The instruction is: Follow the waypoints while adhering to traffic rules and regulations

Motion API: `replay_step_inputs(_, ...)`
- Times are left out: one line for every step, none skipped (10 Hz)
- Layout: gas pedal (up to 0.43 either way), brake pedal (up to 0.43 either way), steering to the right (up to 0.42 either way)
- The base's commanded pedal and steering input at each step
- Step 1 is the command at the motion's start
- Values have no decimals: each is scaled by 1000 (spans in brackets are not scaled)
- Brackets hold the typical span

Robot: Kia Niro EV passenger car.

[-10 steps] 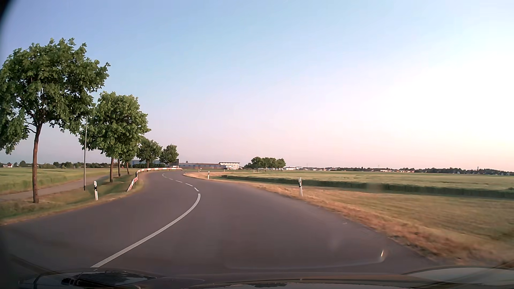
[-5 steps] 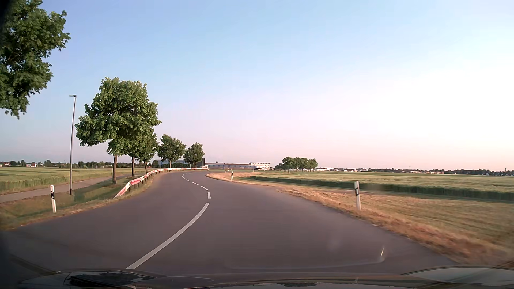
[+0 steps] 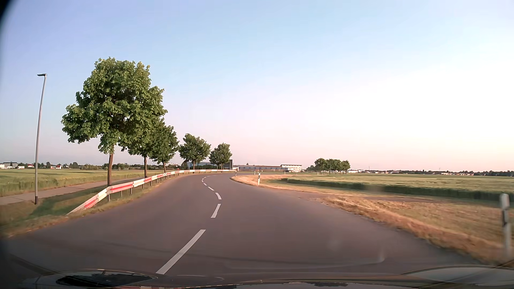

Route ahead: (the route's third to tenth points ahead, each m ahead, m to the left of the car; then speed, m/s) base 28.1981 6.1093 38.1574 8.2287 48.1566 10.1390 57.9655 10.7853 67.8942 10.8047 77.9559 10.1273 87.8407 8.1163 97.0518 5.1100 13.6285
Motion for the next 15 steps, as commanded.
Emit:
replay_step_inputs(421, 18, -76)
replay_step_inputs(421, 18, -75)
replay_step_inputs(421, 18, -75)
replay_step_inputs(421, 18, -74)
replay_step_inputs(421, 18, -73)
replay_step_inputs(421, 18, -70)
replay_step_inputs(421, 18, -65)
replay_step_inputs(409, 12, -58)
replay_step_inputs(409, 18, -52)
replay_step_inputs(409, 18, -44)
replay_step_inputs(390, 18, -37)
replay_step_inputs(370, 18, -33)
replay_step_inputs(350, 12, -29)
replay_step_inputs(339, 18, -21)
replay_step_inputs(311, 12, -10)
